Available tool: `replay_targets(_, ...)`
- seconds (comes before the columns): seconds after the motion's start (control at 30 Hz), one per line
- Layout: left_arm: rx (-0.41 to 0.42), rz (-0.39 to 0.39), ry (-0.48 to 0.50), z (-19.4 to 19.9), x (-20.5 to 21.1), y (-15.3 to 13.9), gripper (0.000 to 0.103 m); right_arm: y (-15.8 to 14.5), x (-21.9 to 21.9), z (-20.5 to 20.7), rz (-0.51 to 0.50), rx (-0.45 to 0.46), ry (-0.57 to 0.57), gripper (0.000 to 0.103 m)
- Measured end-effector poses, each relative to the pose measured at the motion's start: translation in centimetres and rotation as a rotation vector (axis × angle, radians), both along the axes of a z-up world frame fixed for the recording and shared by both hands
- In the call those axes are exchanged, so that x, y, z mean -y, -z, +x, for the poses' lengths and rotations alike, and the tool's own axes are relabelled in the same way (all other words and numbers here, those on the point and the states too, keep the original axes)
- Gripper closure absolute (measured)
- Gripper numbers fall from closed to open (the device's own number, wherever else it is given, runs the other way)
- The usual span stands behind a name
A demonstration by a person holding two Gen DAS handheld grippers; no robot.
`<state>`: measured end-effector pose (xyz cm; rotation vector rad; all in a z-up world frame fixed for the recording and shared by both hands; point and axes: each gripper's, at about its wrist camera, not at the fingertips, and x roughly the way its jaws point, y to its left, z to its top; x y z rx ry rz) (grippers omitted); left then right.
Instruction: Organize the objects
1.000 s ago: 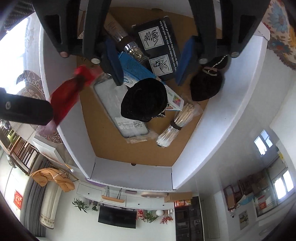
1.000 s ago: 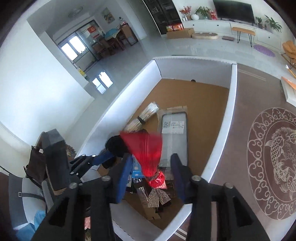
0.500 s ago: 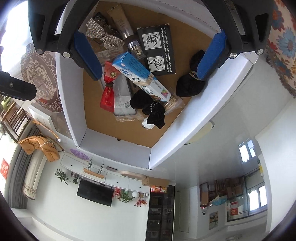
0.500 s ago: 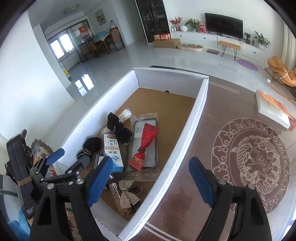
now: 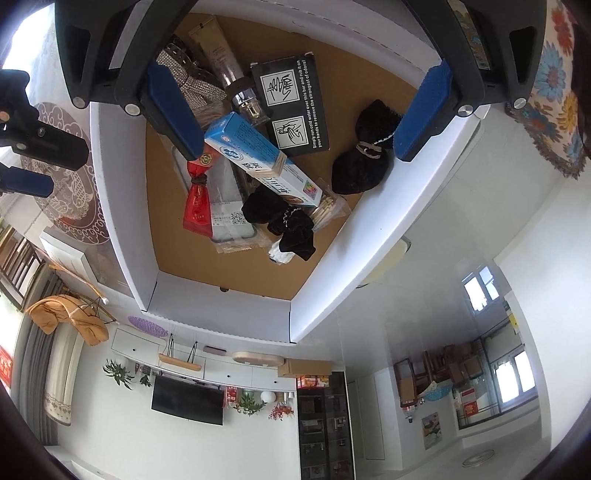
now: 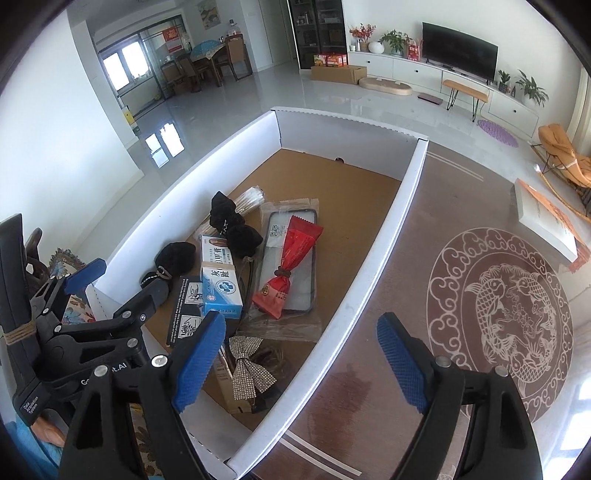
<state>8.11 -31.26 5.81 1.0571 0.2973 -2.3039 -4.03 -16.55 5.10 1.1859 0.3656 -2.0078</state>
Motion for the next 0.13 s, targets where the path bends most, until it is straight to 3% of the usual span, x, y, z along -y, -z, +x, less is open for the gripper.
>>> replay_targets(0.13, -0.017, -0.024, -0.014, 0.48, 0.01, -0.06, 0.000, 0.16, 0.50, 0.29, 0.001, 0.001, -0.010, 0.018)
